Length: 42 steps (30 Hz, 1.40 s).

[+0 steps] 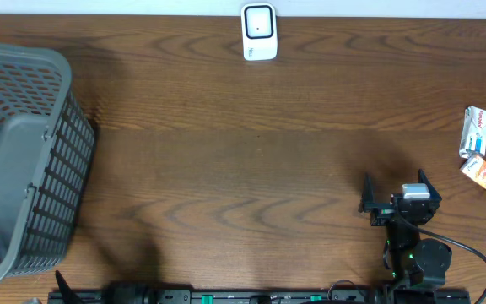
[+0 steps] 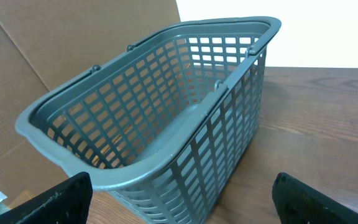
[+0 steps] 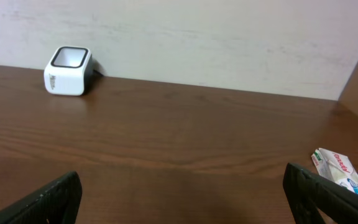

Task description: Scan the item barcode

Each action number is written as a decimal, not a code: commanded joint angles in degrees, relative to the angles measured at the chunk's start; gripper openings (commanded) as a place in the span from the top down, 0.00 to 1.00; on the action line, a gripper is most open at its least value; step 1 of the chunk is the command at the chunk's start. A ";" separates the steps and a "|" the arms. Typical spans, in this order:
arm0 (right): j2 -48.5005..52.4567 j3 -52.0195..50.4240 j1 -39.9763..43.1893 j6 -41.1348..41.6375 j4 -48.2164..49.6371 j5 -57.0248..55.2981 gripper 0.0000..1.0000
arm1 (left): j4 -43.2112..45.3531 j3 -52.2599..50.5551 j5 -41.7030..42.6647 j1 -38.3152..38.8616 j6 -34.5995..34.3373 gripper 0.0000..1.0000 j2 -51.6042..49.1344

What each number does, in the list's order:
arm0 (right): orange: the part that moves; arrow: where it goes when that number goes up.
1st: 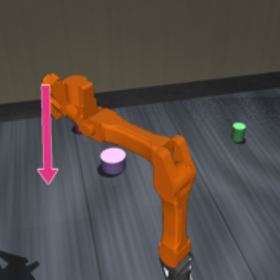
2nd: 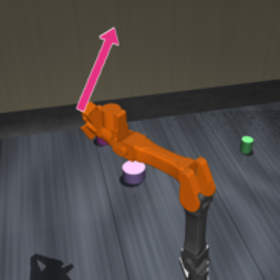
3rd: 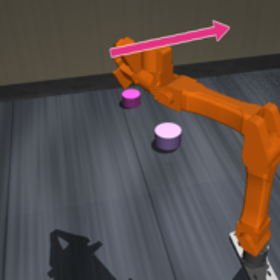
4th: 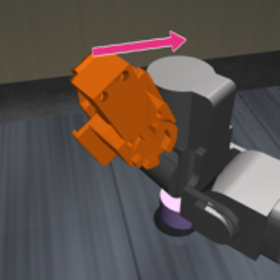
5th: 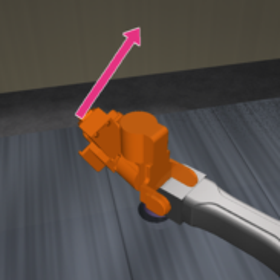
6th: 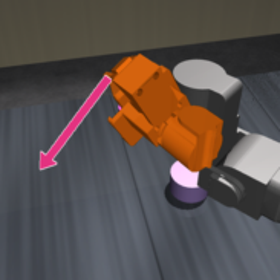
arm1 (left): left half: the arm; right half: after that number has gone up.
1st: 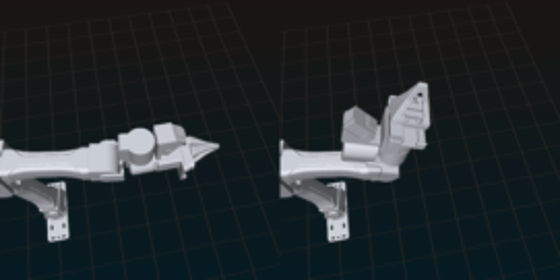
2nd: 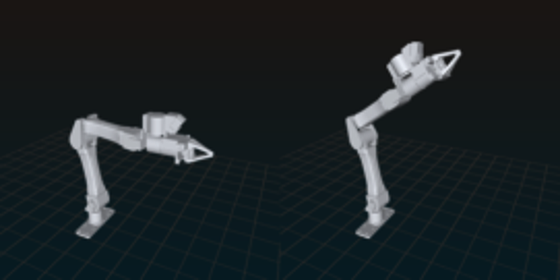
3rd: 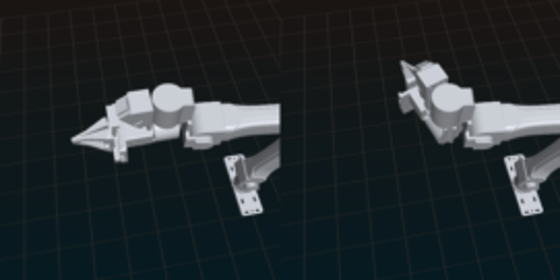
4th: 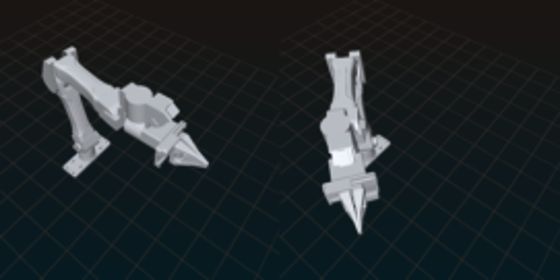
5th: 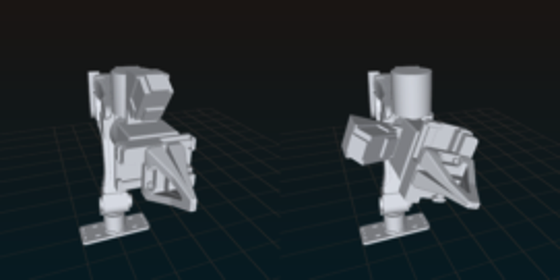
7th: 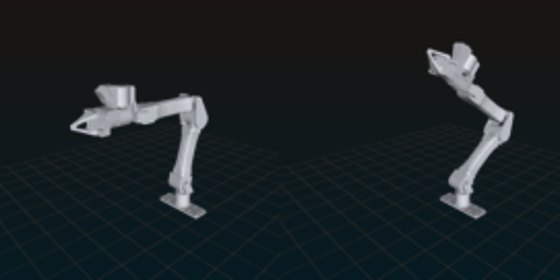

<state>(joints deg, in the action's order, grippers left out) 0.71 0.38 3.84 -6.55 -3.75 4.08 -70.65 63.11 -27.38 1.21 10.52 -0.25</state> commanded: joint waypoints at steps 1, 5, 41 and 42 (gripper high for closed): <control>-0.37 -0.07 -0.46 -0.81 -0.28 -0.59 0.01 | -0.07 0.11 -0.31 -0.28 -0.11 0.07 0.07; -0.37 -0.07 -0.46 -0.81 -0.28 -0.59 0.01 | -0.57 0.11 -0.44 -0.28 -0.07 0.07 0.07; -0.35 -0.07 -0.46 -0.81 -0.28 -0.59 0.01 | 71.10 -62.88 28.26 -1.09 -11.28 0.07 0.15; -0.35 -0.07 -0.46 -0.81 -0.28 -0.59 0.01 | 70.60 -62.88 27.71 -1.14 -11.23 0.07 0.15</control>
<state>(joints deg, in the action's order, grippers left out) 0.67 0.38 3.84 -6.57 -3.81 3.99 -0.19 0.82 3.70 0.47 2.26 -0.58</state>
